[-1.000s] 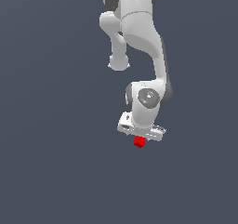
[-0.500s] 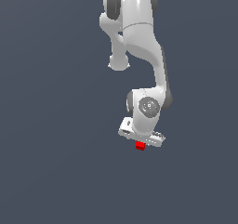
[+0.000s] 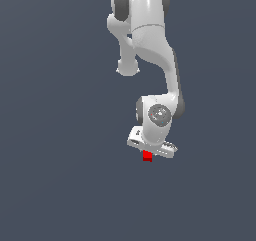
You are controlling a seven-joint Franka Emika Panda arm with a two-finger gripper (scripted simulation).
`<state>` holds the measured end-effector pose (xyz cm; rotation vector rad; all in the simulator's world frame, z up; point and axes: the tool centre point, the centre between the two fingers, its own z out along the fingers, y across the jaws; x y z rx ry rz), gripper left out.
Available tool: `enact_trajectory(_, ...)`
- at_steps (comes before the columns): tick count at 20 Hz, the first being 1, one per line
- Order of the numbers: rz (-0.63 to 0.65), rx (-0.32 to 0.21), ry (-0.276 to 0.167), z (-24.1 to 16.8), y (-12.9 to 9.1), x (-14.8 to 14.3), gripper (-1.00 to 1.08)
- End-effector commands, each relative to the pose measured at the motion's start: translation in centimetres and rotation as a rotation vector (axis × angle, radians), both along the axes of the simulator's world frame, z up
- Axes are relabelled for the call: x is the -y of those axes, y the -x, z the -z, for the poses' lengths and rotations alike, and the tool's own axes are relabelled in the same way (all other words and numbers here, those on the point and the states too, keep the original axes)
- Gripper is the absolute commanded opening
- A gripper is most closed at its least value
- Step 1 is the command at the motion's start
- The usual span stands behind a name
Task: Lift up the red cube by 0.2 meters.
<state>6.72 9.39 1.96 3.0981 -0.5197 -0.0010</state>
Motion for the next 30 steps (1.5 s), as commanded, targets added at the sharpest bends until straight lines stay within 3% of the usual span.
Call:
enact_trajectory(1, 0.0, 0.001, 0.0, 0.0, 0.0, 0.0, -1.0)
enact_trajectory(15, 0.0, 0.0, 0.0, -2.5, 0.1, 0.0, -1.0)
enact_trajectory(30, 0.0, 0.001, 0.0, -16.4, 0.3, 0.1, -1.0)
